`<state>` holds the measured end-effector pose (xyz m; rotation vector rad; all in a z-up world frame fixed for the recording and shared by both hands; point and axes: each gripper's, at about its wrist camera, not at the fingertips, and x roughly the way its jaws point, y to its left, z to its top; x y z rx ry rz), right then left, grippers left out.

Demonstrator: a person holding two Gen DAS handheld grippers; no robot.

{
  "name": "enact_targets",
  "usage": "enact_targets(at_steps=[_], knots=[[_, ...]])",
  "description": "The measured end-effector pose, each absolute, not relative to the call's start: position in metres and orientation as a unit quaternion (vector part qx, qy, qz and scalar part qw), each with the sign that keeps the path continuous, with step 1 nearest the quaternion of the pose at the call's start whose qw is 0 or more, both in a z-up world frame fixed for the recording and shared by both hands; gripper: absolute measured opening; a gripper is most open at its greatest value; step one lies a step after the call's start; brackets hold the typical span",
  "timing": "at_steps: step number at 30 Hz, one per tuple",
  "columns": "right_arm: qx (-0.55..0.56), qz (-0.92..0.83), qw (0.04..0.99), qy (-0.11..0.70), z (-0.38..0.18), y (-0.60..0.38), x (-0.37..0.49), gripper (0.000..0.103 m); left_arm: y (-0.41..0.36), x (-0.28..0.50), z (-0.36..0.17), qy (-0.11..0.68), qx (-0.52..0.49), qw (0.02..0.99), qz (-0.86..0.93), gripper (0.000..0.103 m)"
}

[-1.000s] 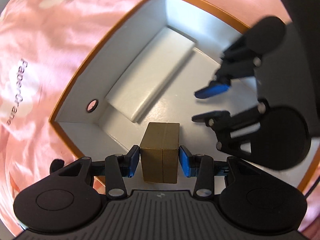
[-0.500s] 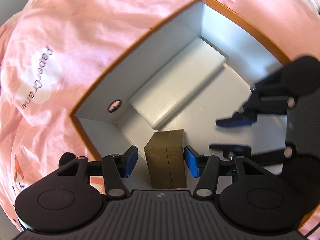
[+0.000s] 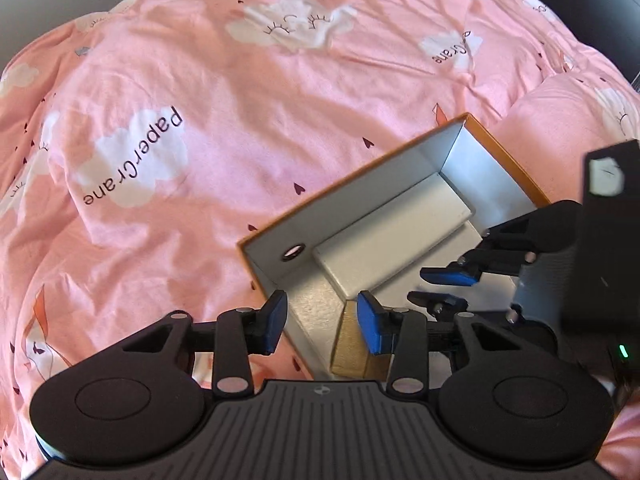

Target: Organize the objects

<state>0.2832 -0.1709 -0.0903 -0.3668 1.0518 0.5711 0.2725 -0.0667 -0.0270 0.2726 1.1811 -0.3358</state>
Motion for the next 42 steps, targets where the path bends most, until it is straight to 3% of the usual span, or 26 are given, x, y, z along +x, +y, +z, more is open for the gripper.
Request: enact_targets(at_steps=[8, 21, 26, 28, 32, 34, 38, 42], knots=[[-0.158, 0.298, 0.811, 0.478, -0.098, -0.15, 0.286, 0.002, -0.055, 0.266, -0.018, 0.528, 0.131, 0.823, -0.163, 0.048], [-0.143, 0.292, 0.808, 0.492, -0.102, -0.144, 0.304, 0.002, -0.043, 0.265, -0.015, 0.51, 0.122, 0.836, -0.159, 0.048], [-0.11, 0.301, 0.818, 0.477, -0.076, -0.148, 0.301, 0.013, -0.038, 0.264, -0.015, 0.507, 0.128, 0.837, -0.161, 0.048], [-0.11, 0.328, 0.812, 0.47, -0.067, -0.15, 0.299, 0.041, -0.036, 0.263, -0.016, 0.507, 0.13, 0.837, -0.162, 0.048], [-0.132, 0.374, 0.792, 0.464, -0.056, -0.145, 0.276, 0.049, -0.03, 0.26, -0.016, 0.508, 0.128, 0.836, -0.159, 0.048], [-0.153, 0.399, 0.774, 0.467, -0.051, -0.143, 0.272, 0.066, -0.027, 0.259, -0.017, 0.509, 0.126, 0.836, -0.159, 0.048], [-0.224, 0.422, 0.746, 0.464, -0.044, -0.133, 0.263, 0.069, -0.024, 0.255, -0.019, 0.513, 0.126, 0.834, -0.159, 0.048], [-0.28, 0.433, 0.724, 0.459, -0.052, -0.124, 0.262, 0.061, -0.02, 0.253, -0.021, 0.518, 0.126, 0.831, -0.16, 0.048]])
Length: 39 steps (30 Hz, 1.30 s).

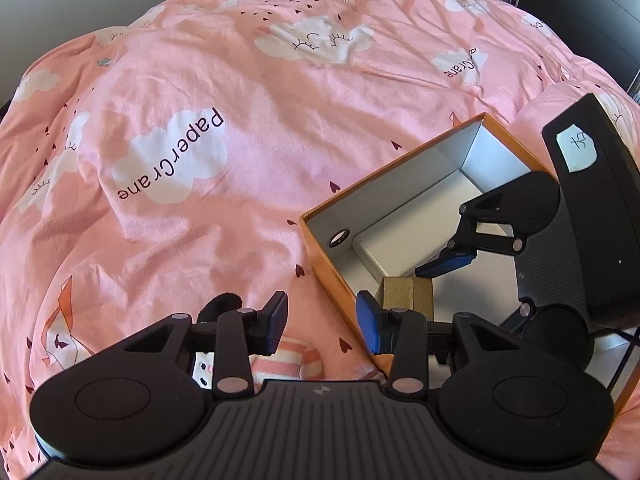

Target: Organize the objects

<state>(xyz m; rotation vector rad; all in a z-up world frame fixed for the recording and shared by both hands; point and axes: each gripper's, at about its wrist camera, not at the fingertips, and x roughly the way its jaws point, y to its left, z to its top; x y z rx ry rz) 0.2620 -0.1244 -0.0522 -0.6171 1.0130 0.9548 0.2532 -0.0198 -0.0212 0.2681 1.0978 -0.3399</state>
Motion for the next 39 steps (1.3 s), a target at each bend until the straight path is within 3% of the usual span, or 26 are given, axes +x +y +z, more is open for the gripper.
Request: enact_targets(at_steps=[11, 22, 33, 35, 37, 39], knots=[[-0.399, 0.526, 0.658, 0.36, -0.06, -0.113, 0.252, 0.06, -0.012, 0.248, -0.029, 0.53, 0.118, 0.824, -0.16, 0.048], [-0.367, 0.503, 0.674, 0.397, -0.062, -0.114, 0.261, 0.064, -0.01, 0.247, -0.031, 0.536, 0.112, 0.822, -0.155, 0.048], [-0.432, 0.569, 0.612, 0.339, -0.059, -0.12, 0.243, 0.06, -0.009, 0.248, -0.03, 0.541, 0.11, 0.82, -0.152, 0.048], [-0.43, 0.555, 0.627, 0.338, -0.057, -0.119, 0.243, 0.064, -0.01, 0.247, -0.031, 0.542, 0.112, 0.818, -0.158, 0.048], [-0.425, 0.541, 0.636, 0.349, -0.058, -0.116, 0.245, 0.075, -0.011, 0.245, -0.032, 0.544, 0.115, 0.815, -0.164, 0.048], [-0.409, 0.525, 0.644, 0.376, -0.058, -0.116, 0.251, 0.075, -0.012, 0.244, -0.032, 0.545, 0.116, 0.813, -0.169, 0.047]])
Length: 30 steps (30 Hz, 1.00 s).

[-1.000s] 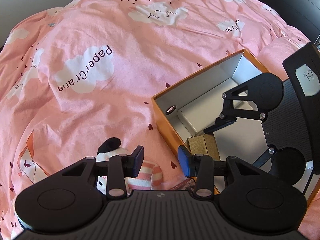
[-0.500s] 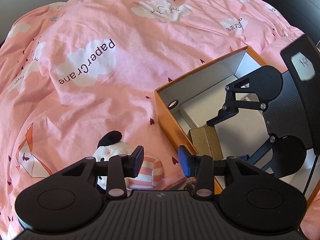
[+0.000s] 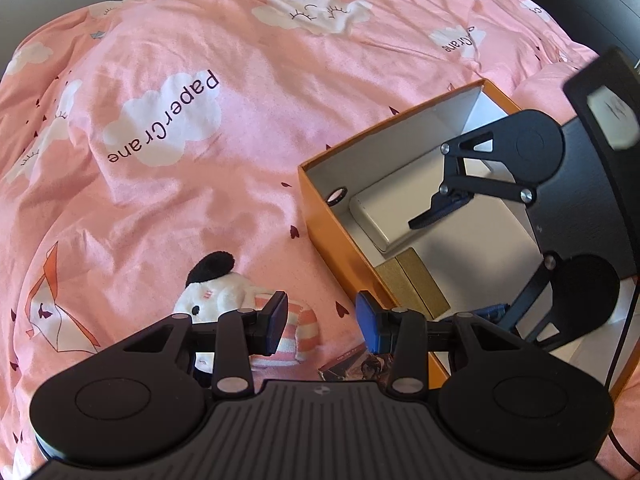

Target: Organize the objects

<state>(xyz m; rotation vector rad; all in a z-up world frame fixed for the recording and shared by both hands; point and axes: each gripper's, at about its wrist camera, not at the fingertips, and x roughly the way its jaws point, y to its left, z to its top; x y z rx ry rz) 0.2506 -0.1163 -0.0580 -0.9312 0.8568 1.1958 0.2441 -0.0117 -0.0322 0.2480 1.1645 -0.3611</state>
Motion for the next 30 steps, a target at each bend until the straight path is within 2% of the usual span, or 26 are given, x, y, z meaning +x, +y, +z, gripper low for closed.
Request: enact_targets(at_steps=[2, 5, 7, 10, 22, 25, 30], knots=[[-0.383, 0.507, 0.654, 0.411, -0.061, -0.118, 0.258, 0.072, -0.012, 0.243, -0.032, 0.546, 0.116, 0.812, -0.172, 0.045], [-0.338, 0.501, 0.663, 0.442, -0.064, -0.122, 0.26, 0.059, -0.012, 0.242, -0.032, 0.547, 0.116, 0.811, -0.173, 0.045], [-0.318, 0.503, 0.665, 0.452, -0.067, -0.122, 0.258, 0.046, -0.012, 0.242, -0.032, 0.547, 0.116, 0.811, -0.172, 0.045], [-0.325, 0.502, 0.671, 0.439, -0.071, -0.118, 0.253, 0.037, -0.012, 0.242, -0.031, 0.548, 0.117, 0.811, -0.17, 0.045], [-0.254, 0.436, 0.726, 0.466, -0.074, -0.114, 0.278, 0.028, -0.01, 0.245, -0.032, 0.551, 0.113, 0.81, -0.164, 0.045], [-0.246, 0.421, 0.735, 0.472, -0.076, -0.112, 0.284, 0.021, -0.009, 0.246, -0.032, 0.552, 0.112, 0.81, -0.164, 0.045], [-0.224, 0.412, 0.744, 0.477, -0.078, -0.114, 0.281, 0.021, -0.009, 0.245, -0.031, 0.548, 0.108, 0.813, -0.165, 0.045]])
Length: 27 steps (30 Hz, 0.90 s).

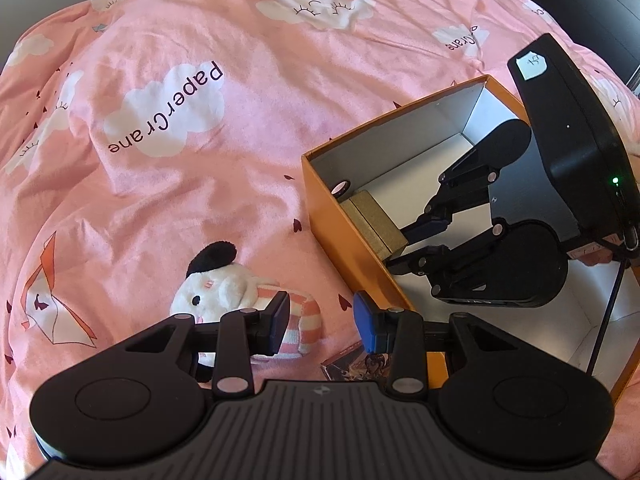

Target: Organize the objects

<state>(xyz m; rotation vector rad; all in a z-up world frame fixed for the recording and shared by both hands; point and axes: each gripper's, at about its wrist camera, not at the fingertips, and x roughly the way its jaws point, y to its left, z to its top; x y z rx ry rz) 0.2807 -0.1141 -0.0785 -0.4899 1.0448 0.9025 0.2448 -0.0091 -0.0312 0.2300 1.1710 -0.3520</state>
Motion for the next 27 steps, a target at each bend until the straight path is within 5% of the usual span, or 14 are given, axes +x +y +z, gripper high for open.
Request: enact_targets(at_steps=[14, 27], knots=[[-0.12, 0.332, 0.788, 0.505, -0.083, -0.119, 0.286, 0.02, -0.001, 0.233, -0.022, 0.539, 0.083, 0.822, -0.163, 0.044], [-0.056, 0.315, 0.859, 0.4, -0.008, -0.14, 0.189, 0.022, 0.021, 0.153, 0.022, 0.477, 0.001, 0.869, -0.134, 0.041]])
